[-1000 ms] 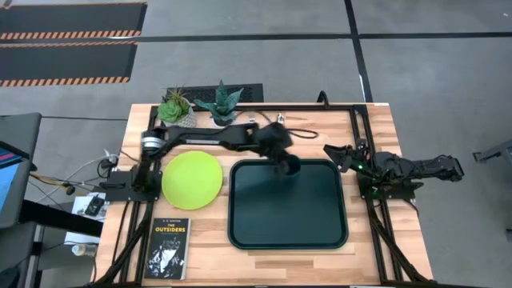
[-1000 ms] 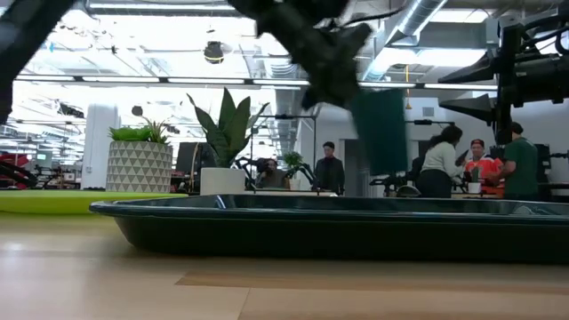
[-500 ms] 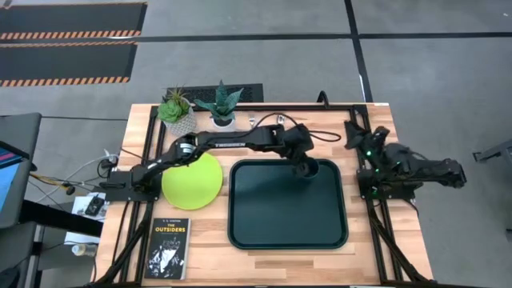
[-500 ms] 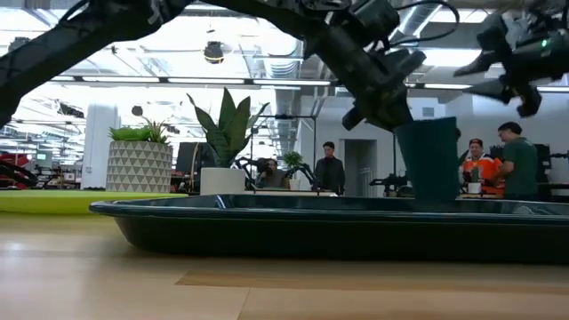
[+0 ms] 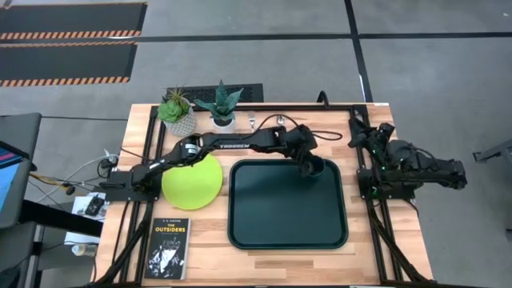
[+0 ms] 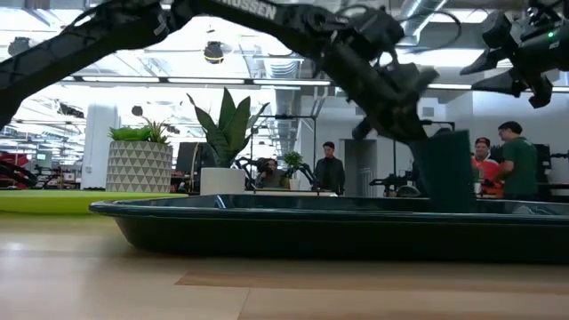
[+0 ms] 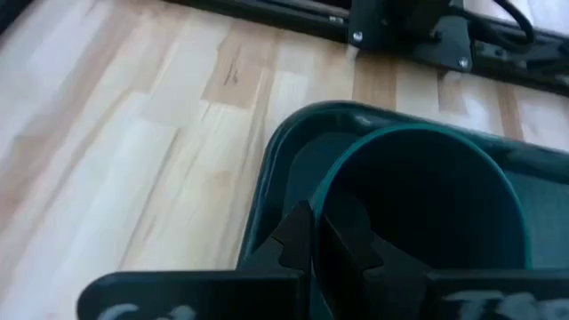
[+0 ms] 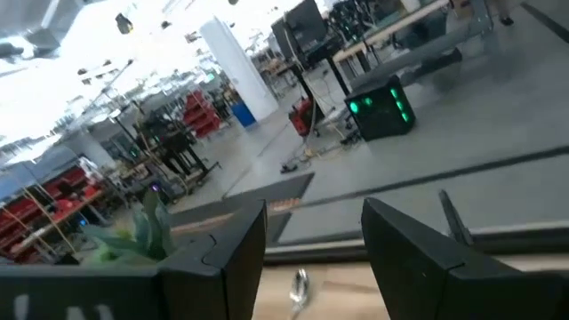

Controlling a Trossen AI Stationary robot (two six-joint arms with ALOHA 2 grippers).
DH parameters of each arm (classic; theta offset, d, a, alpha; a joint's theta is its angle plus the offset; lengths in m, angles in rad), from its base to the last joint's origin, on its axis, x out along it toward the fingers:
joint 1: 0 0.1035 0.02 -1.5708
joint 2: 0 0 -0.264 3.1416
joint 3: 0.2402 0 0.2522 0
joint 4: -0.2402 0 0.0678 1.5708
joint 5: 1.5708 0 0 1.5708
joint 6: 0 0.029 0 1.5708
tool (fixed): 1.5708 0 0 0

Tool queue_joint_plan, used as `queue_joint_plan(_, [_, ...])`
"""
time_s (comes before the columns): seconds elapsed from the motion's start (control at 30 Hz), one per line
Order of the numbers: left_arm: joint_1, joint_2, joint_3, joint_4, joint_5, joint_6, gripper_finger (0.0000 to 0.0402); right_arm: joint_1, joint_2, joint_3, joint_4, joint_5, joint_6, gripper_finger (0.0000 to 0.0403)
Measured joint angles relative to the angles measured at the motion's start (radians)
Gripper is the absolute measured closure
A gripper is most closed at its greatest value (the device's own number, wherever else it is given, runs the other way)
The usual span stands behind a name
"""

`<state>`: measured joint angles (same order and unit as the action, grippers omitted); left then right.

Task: Pick and place plate/cup/fork/spoon on tray
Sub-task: Put the green cup on the black tray

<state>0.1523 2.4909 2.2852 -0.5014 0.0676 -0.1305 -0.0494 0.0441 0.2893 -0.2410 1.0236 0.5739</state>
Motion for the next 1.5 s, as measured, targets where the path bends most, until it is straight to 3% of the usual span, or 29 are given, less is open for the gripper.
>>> queue_joint_plan(0.5, [0.016, 0.000, 0.002, -0.021, 0.025, 0.001, 0.0395, 0.000, 0.000, 0.000, -0.039, -0.001, 0.028, 0.0193])
queue_joint_plan(1.03, [0.020, -0.001, 0.015, -0.013, 0.009, -0.010, 0.0242, 0.000, 0.000, 0.001, -0.043, -0.001, 0.031, 0.0193])
queue_joint_plan(1.23, [0.052, -0.050, 0.059, -0.100, 0.101, -0.012, 0.0214, 0.000, 0.000, 0.001, -0.045, -0.001, 0.030, 0.0193])
queue_joint_plan(1.37, [0.060, -0.117, 0.062, -0.153, 0.129, 0.035, 0.0246, 0.000, 0.000, 0.001, -0.070, -0.003, 0.030, 0.0193])
queue_joint_plan(1.5, [0.060, -0.163, 0.067, -0.226, 0.124, 0.131, 0.0363, 0.000, 0.000, 0.001, -0.119, -0.004, 0.067, 0.0193])
